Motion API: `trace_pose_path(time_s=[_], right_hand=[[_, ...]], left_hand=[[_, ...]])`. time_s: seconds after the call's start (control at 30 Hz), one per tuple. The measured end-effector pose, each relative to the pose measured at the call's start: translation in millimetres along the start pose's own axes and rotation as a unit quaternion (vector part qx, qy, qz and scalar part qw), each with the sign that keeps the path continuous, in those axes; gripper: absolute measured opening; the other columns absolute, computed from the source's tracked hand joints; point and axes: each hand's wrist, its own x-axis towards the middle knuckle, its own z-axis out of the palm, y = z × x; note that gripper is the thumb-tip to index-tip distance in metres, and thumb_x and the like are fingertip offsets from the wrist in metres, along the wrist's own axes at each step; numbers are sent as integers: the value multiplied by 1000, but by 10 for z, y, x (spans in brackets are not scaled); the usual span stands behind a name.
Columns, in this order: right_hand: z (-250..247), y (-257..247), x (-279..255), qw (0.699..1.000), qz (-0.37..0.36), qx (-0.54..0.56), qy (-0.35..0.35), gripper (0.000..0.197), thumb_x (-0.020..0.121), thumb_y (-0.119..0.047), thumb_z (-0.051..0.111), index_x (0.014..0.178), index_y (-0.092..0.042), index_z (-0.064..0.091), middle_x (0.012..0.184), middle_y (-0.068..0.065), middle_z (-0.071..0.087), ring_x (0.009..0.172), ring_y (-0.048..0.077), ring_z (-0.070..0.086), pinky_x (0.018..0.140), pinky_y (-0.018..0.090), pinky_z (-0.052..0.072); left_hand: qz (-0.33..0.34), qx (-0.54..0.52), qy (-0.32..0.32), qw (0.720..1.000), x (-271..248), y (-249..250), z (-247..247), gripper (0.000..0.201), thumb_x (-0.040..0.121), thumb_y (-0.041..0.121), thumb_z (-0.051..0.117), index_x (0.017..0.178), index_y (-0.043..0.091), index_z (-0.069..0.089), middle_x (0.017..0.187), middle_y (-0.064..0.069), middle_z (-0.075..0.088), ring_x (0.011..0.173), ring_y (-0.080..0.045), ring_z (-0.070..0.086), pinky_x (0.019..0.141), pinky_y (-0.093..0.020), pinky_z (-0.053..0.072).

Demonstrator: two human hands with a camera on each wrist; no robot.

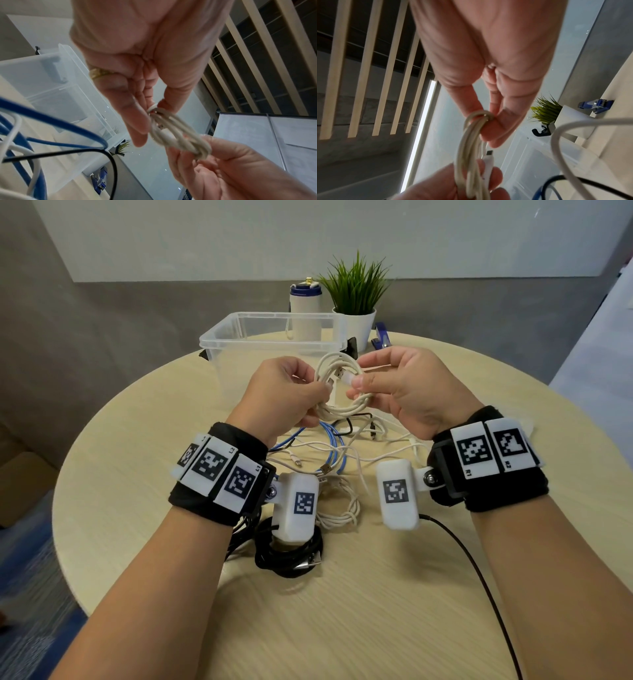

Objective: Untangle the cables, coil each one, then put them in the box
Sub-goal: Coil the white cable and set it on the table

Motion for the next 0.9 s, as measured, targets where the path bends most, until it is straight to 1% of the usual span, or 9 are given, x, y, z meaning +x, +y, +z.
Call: trace_pose_path(time_s=[0.13,0.23,0.3,0.33,0.43,0.53,0.63,0.77,0.9], right_hand=[[-13,5,-3,1000,-4,-9,0,29,78,14,64,105,7,57,86,21,63,61,22,67,58,26,56],[-17,5,-17,999,-1,-27,-27,23,77,15,63,99,7,60,83,20,64,59,21,65,57,25,55],[-11,6,-31,998,-3,-37,-46,21,76,14,64,95,6,62,83,19,66,60,21,66,59,26,56],[-8,6,-35,998,-6,-37,-51,20,76,13,65,93,5,63,81,18,67,61,21,66,60,26,57],[-4,-5,-24,999,-13,-4,-43,17,77,12,64,91,3,63,76,14,69,64,21,67,62,25,57],[-21,-27,-22,999,11,10,-44,7,84,4,62,90,1,63,76,15,67,66,23,67,65,29,59],[-46,-46,-45,994,62,-59,-71,8,91,-9,59,94,-3,63,70,11,63,59,20,62,55,27,55],[-67,-46,-18,996,49,-66,-40,13,89,-1,58,101,-3,61,66,7,61,50,14,57,45,22,45],[-50,-31,17,999,44,-17,13,16,87,10,56,99,-1,59,73,13,57,49,15,52,43,21,46]], left_hand=[[-1,16,-13,1000,-15,10,-13,19,78,7,70,71,13,53,73,-16,67,54,-16,61,58,-30,54],[16,26,-27,999,-33,37,-13,16,71,7,69,75,15,56,86,-25,67,69,-23,60,63,-35,50],[26,17,-52,998,-44,42,4,18,73,8,69,81,17,55,85,-23,65,74,-25,61,64,-38,53],[27,5,-68,997,-54,42,19,18,80,8,67,84,17,53,83,-17,64,76,-24,64,61,-35,54],[32,-18,-97,995,-81,34,45,12,95,10,52,91,19,46,82,-4,63,64,-14,66,59,-30,56],[29,-27,-82,996,-77,25,42,14,98,7,46,92,19,44,77,-2,61,58,-11,62,56,-31,55],[28,-27,-66,997,-71,12,39,15,97,4,45,91,18,43,78,-4,65,58,-14,61,51,-30,54],[20,-39,-77,996,-80,20,27,15,98,5,46,91,18,43,87,-7,69,62,-17,66,50,-29,53],[41,-40,-86,995,-91,39,44,10,101,18,42,91,22,42,75,1,60,60,-15,54,49,-23,48]])
